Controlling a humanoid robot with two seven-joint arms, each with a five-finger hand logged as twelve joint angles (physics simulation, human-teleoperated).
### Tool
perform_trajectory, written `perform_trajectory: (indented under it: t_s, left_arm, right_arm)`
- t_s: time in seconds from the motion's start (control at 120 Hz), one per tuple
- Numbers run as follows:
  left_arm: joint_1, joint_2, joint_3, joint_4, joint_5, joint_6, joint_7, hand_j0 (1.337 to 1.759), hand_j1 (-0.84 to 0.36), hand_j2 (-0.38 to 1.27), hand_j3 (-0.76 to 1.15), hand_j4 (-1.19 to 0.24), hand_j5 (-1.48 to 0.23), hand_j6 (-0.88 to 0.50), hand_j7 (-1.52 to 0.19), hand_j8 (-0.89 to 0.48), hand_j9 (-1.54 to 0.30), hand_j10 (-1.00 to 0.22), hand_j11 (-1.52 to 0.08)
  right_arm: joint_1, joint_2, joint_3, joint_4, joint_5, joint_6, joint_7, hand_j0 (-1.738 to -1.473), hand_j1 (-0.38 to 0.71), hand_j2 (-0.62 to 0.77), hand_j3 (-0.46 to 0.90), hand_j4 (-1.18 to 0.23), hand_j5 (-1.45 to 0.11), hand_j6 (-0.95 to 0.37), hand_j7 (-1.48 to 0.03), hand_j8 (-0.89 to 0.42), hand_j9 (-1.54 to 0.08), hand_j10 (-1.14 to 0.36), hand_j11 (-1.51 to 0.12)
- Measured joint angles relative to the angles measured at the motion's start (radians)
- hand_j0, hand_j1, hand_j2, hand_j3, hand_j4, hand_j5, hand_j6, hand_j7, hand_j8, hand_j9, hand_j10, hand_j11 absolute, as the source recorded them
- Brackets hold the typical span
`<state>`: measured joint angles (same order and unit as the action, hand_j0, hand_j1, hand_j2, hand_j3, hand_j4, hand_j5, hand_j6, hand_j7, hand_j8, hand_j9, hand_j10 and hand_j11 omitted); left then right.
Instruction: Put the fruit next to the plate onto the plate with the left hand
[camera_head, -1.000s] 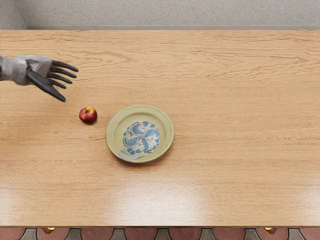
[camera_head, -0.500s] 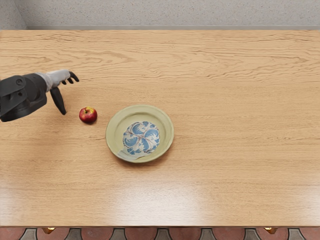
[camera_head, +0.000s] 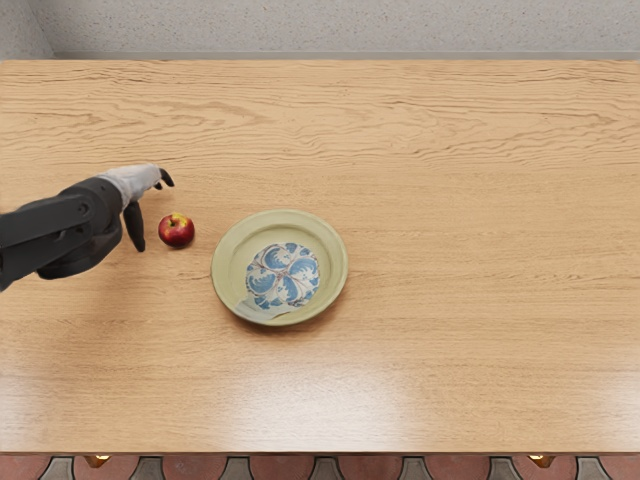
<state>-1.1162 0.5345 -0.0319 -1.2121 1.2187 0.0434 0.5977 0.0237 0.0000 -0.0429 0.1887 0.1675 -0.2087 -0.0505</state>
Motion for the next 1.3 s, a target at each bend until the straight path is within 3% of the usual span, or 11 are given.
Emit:
perform_trajectory:
  t_s: [0.375,0.633,1.3]
  left_arm:
    - [-0.004,-0.038,0.003,-0.050,0.005,0.009,0.013,1.658,0.05,0.05,0.00,-0.26,-0.33,-0.26,-0.33,-0.26,-0.33,-0.26,-0.33]
    - [0.004,-0.015,0.007,-0.125,0.003,0.019,0.013,1.658,0.04,0.06,0.00,-0.26,-0.34,-0.26,-0.34,-0.26,-0.34,-0.26,-0.34]
    - [0.000,0.016,0.021,-0.152,0.006,0.054,0.013,1.658,-0.16,0.09,0.00,-0.43,-0.55,-0.43,-0.55,-0.43,-0.55,-0.43,-0.55]
  right_arm:
    - [0.001,0.000,0.000,0.000,0.000,0.000,0.000,-1.658,-0.31,-0.01,0.00,-0.04,-0.05,-0.04,-0.05,-0.04,-0.05,-0.04,-0.05]
    - [0.001,0.000,0.000,0.000,0.000,0.000,0.000,-1.658,-0.31,-0.01,0.00,-0.04,-0.05,-0.04,-0.05,-0.04,-0.05,-0.04,-0.05]
    - [0.007,0.000,0.000,0.000,0.001,0.000,0.000,-1.658,-0.31,-0.01,0.00,-0.04,-0.05,-0.04,-0.05,-0.04,-0.05,-0.04,-0.05]
